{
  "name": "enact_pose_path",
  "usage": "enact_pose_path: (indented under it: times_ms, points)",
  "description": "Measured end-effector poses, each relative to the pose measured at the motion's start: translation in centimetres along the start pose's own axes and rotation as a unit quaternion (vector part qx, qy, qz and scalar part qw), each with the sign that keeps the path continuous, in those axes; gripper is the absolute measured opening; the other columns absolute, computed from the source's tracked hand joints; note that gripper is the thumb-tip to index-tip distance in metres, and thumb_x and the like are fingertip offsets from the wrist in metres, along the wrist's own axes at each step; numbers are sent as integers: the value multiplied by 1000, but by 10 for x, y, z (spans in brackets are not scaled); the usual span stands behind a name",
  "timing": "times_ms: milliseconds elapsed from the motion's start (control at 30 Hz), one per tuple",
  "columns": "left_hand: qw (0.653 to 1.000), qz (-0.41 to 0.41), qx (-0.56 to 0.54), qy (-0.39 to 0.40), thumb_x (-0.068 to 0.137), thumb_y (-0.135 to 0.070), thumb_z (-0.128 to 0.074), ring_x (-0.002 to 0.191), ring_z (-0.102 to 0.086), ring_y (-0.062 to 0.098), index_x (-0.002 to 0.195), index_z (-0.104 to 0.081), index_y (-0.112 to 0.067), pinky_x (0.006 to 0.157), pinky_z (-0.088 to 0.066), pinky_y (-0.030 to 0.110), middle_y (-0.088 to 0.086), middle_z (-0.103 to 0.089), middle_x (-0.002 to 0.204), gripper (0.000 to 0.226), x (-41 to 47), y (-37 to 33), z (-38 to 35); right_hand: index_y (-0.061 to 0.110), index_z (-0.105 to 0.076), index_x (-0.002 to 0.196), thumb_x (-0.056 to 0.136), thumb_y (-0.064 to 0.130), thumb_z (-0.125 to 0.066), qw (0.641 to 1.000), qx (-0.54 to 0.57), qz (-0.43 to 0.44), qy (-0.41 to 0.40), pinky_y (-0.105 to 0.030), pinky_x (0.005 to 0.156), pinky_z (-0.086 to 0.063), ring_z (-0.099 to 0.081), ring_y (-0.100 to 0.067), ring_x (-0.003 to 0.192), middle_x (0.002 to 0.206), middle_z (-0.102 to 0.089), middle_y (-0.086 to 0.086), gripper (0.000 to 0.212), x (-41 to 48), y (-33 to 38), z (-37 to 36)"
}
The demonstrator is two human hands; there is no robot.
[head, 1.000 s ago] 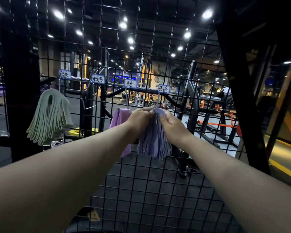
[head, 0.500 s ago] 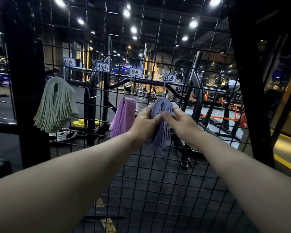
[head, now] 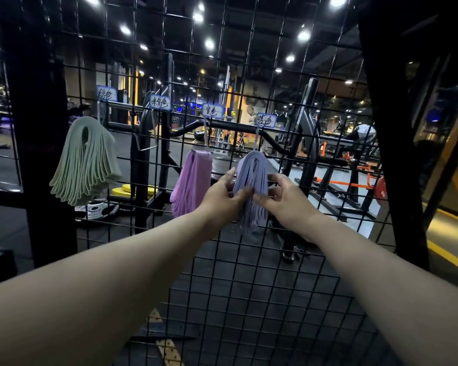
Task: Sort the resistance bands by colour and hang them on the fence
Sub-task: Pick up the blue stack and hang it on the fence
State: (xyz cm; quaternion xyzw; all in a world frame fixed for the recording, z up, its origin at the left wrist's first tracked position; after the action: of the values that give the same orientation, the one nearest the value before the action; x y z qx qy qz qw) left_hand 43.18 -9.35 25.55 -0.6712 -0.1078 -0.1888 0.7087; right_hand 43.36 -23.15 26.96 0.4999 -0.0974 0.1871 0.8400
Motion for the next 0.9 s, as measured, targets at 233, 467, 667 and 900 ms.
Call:
enact_pose_path:
  times_ms: [233, 467, 667, 900]
  points:
    - [1000, 4, 9, 15, 103, -21, -49, 102, -67, 21, 142, -45, -23, 86, -59, 41, 3, -66, 113, 40, -4, 5, -4, 21, -37, 140, 91, 27, -71, 1000, -9, -21, 11, -36, 95, -53, -65, -12, 107, 114, -66, 4, 60, -4, -3, -3]
    - [997, 11, -8, 73, 107, -33, -34, 106, -62, 19, 146, -34, -28, 84, -56, 35, 3, -59, 121, 39, -11, 8, -14, 24, -40, 133, 84, 33, -76, 998, -26, -44, 39, -35, 91, -55, -66, -13, 104, 114, -66, 4, 62, -6, -12, -6]
    - [992, 51, -53, 103, 105, -28, -41, 93, -66, 10, 141, -42, -21, 76, -58, 23, 2, -65, 114, 36, -15, 13, -18, 20, -40, 138, 83, 27, -79, 995, -73, -50, 55, -32, 94, -54, -68, -10, 100, 110, -70, 3, 68, -10, -19, -10]
    - [987, 84, -92, 97, 103, -17, -48, 91, -63, 16, 130, -50, -16, 78, -56, 29, 5, -65, 109, 28, -17, 18, -16, 23, -47, 130, 88, 29, -73, 994, -63, -76, 48, -26, 79, -55, -67, -11, 97, 111, -67, 2, 50, -12, -20, -10]
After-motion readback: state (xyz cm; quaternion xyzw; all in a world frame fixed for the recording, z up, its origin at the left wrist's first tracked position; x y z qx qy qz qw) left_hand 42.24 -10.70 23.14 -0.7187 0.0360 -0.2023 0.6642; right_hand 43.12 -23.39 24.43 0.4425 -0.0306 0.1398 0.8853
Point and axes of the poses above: each hand's wrist, its own x-axis towards the middle knuckle, its own z-axis out of the back of the hand, y = z × x, the point moved 9 cm from there along x, towards the middle knuckle
